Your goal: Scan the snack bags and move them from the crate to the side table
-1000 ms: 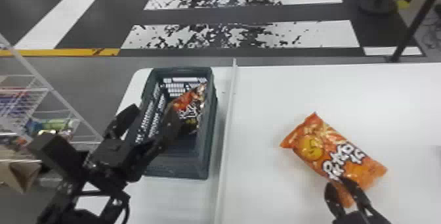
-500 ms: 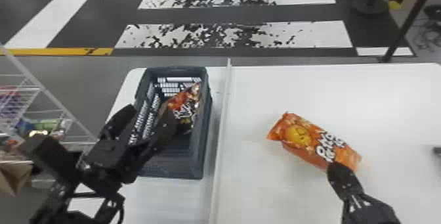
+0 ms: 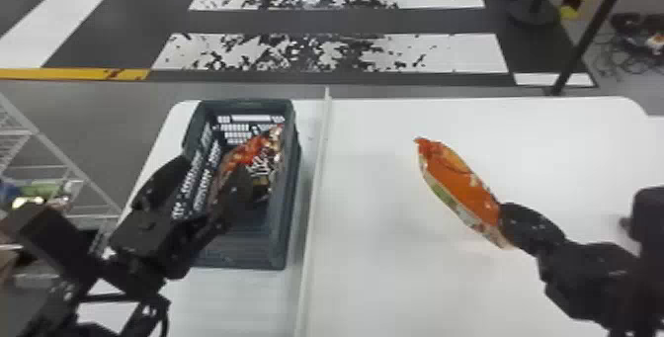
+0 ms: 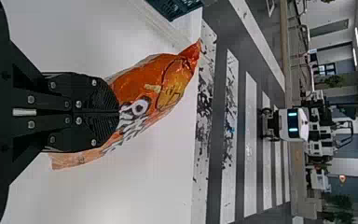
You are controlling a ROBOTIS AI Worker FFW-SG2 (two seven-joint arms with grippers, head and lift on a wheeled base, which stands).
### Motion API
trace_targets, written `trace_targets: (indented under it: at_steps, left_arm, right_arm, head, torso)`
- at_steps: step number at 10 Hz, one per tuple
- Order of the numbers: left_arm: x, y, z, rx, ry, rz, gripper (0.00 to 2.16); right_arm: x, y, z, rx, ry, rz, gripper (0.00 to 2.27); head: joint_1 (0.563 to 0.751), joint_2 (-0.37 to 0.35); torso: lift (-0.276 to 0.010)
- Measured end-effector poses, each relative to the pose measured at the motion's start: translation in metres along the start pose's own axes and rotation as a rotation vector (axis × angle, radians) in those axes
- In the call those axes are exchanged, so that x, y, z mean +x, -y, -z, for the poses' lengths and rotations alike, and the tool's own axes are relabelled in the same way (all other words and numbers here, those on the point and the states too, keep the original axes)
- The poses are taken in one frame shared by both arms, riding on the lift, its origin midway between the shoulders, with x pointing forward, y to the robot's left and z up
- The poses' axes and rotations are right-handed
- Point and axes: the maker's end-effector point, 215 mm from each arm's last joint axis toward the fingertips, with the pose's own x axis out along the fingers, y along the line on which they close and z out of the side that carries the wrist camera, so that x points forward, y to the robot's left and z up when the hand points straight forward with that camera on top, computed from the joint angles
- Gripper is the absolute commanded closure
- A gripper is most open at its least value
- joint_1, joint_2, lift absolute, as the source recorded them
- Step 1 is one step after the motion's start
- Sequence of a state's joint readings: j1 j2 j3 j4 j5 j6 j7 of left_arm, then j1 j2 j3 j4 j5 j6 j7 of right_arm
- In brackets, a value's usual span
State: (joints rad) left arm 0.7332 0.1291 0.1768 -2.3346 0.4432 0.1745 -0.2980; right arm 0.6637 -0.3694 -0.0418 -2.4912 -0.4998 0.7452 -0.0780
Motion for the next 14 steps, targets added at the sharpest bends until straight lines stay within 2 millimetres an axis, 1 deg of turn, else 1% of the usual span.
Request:
trace_targets:
  at_steps: [1, 3, 4, 5, 6, 7, 8, 9, 10, 11, 12, 13, 14]
  left_arm:
    - [0.001, 0.003, 0.002, 0.002, -0.006, 0.004, 0.07]
    - [0.002, 0.008, 0.009, 0.011, -0.021, 0.01, 0.07]
    - [0.005, 0.012, 0.013, 0.02, -0.029, 0.012, 0.07]
    - [0.007, 0.017, 0.015, 0.024, -0.035, 0.019, 0.07]
    - [0.008, 0.02, 0.017, 0.027, -0.039, 0.024, 0.07]
    - [0.008, 0.022, 0.018, 0.029, -0.041, 0.026, 0.07]
    - [0.008, 0.022, 0.018, 0.03, -0.042, 0.025, 0.07]
    - [0.008, 0.023, 0.02, 0.029, -0.044, 0.026, 0.07]
    - [0.009, 0.025, 0.021, 0.03, -0.046, 0.029, 0.07]
    - [0.009, 0.029, 0.022, 0.031, -0.047, 0.033, 0.07]
    - [0.01, 0.031, 0.022, 0.034, -0.048, 0.035, 0.07]
    - [0.01, 0.034, 0.023, 0.035, -0.049, 0.039, 0.07]
    - [0.01, 0.036, 0.025, 0.035, -0.053, 0.044, 0.07]
  right_arm:
    - [-0.006, -0.001, -0.007, 0.105, -0.012, -0.031, 2.24]
    - [-0.021, -0.014, -0.01, 0.359, -0.045, -0.128, 2.24]
    - [-0.027, -0.015, -0.006, 0.454, -0.067, -0.138, 2.24]
    - [-0.028, -0.006, 0.003, 0.52, -0.087, -0.114, 2.24]
    - [-0.023, 0.011, 0.019, 0.582, -0.108, -0.07, 2.24]
    - [-0.018, 0.034, 0.038, 0.639, -0.126, -0.011, 2.24]
    - [-0.015, 0.059, 0.053, 0.677, -0.135, 0.05, 2.24]
    - [-0.015, 0.082, 0.061, 0.704, -0.131, 0.1, 2.24]
    - [-0.018, 0.105, 0.066, 0.724, -0.122, 0.145, 2.2]
    - [-0.021, 0.125, 0.069, 0.734, -0.117, 0.183, 1.34]
    - [-0.022, 0.137, 0.074, 0.726, -0.135, 0.196, 0.2]
    - [-0.023, 0.139, 0.083, 0.706, -0.18, 0.184, 0.04]
    - [-0.026, 0.141, 0.094, 0.692, -0.223, 0.168, 0.02]
  head:
    - [0.695, 0.053]
    - [0.695, 0.056]
    - [0.695, 0.054]
    - [0.695, 0.031]
    - [0.695, 0.002]
    - [0.695, -0.04]
    - [0.695, -0.078]
    - [0.695, -0.101]
    - [0.695, -0.149]
    - [0.695, -0.192]
    - [0.695, -0.22]
    - [0.695, -0.227]
    - [0.695, -0.239]
  torso:
    - [-0.087]
    - [-0.087]
    - [-0.087]
    - [-0.087]
    - [-0.087]
    - [-0.087]
    - [-0.087]
    - [-0.087]
    - [-0.087]
    - [-0.087]
    - [-0.087]
    - [-0.087]
    - [-0.087]
